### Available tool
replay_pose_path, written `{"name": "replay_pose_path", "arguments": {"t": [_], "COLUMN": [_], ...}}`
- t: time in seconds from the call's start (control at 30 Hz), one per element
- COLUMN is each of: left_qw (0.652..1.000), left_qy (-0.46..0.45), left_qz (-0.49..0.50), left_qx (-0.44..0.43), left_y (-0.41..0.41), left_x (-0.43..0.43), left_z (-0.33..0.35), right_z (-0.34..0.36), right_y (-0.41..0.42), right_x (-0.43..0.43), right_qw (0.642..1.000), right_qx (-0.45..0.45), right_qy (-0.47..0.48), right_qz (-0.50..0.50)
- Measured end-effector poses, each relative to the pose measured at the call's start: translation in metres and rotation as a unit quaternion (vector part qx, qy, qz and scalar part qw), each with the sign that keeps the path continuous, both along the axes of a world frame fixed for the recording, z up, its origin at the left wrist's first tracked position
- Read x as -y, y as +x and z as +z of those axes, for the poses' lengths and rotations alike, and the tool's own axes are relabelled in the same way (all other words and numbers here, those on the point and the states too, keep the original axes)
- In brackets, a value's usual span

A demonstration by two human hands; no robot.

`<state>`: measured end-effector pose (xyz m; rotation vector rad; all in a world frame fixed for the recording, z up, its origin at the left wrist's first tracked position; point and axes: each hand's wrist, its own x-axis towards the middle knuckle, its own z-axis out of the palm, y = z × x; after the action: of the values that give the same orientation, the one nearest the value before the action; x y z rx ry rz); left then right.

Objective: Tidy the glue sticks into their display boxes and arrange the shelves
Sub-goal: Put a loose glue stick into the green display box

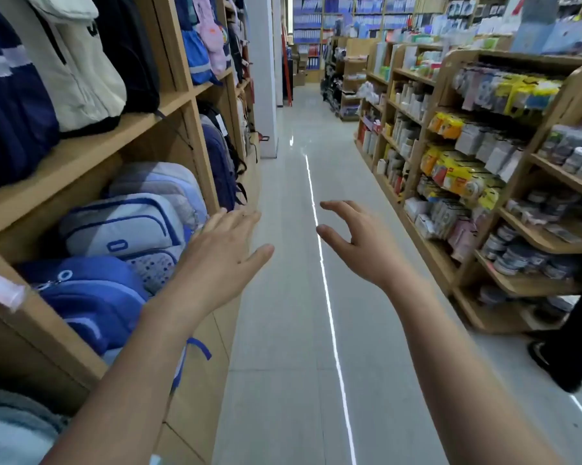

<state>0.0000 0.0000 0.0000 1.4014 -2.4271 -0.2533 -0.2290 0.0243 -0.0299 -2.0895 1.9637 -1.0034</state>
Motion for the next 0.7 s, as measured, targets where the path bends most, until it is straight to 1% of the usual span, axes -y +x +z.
{"name": "replay_pose_path", "arguments": {"t": [0.07,0.17,0.23,0.4,0.5,0.6,0.7], "left_qw": [1.000,0.999,0.998,0.995,0.995,0.995,0.997], "left_qy": [0.007,0.031,0.030,0.041,0.043,0.042,0.035], "left_qz": [-0.010,-0.024,-0.032,-0.040,-0.037,-0.040,-0.047], "left_qx": [0.005,0.025,0.042,0.078,0.078,0.076,0.058], "left_y": [-0.007,-0.022,-0.037,-0.093,-0.138,-0.187,-0.229], "left_x": [0.021,0.064,0.096,0.197,0.272,0.344,0.410], "left_z": [-0.010,-0.026,-0.037,-0.055,-0.058,-0.048,-0.037], "right_z": [-0.008,-0.025,-0.038,-0.062,-0.062,-0.048,-0.030], "right_y": [-0.007,-0.025,-0.044,-0.100,-0.143,-0.192,-0.233], "right_x": [0.018,0.053,0.083,0.181,0.251,0.322,0.388], "right_qw": [1.000,0.997,0.995,0.991,0.989,0.990,0.993], "right_qx": [-0.010,-0.020,-0.030,-0.065,-0.072,-0.067,-0.042], "right_qy": [0.014,0.060,0.078,0.093,0.105,0.091,0.041], "right_qz": [-0.014,-0.033,-0.046,-0.070,-0.073,-0.084,-0.100]}}
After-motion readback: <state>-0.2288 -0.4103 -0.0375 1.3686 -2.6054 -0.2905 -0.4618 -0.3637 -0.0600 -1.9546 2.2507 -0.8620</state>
